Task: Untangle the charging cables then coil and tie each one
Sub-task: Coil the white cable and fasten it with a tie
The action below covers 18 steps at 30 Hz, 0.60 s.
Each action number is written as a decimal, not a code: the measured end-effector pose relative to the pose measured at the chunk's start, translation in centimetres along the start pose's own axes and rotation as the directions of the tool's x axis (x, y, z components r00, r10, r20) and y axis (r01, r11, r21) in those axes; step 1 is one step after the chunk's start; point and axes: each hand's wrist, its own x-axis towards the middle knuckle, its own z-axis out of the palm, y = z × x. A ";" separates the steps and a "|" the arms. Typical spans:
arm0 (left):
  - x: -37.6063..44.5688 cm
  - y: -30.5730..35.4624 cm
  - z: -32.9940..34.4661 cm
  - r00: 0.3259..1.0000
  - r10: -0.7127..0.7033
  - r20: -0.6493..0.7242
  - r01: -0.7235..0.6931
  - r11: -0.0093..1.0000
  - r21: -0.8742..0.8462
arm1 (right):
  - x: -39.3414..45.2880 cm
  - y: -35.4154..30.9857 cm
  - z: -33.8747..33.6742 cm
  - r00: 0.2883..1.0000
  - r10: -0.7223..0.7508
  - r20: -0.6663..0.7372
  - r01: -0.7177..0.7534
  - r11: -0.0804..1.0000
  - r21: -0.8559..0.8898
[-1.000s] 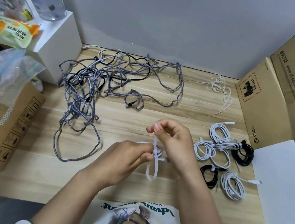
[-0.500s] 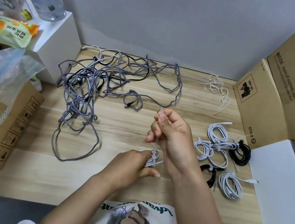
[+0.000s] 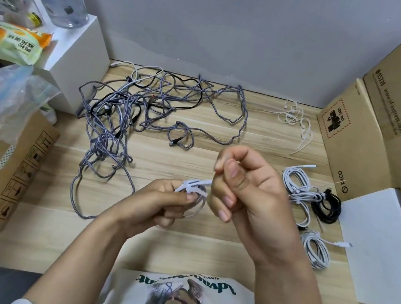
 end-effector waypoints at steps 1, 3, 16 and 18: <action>-0.1 0.0 -0.1 0.999 -0.005 0.041 0.009 0.994 -0.107 | 0.1 0.1 -0.1 0.998 -0.056 -0.016 0.056 0.998 0.014; -0.3 0.5 0.3 0.994 -0.004 0.108 0.033 0.963 -0.268 | 0.5 1.2 -0.5 0.990 -0.125 -0.059 0.126 0.992 0.025; 1.1 -0.1 4.2 0.907 0.189 -0.375 -0.199 0.980 0.013 | 0.1 3.8 0.9 0.986 -0.107 -0.129 0.092 0.989 -0.117; 1.3 -0.2 4.2 0.857 0.264 -0.442 -0.247 0.964 0.097 | 0.0 4.4 0.8 0.987 -0.111 -0.115 0.089 0.981 -0.175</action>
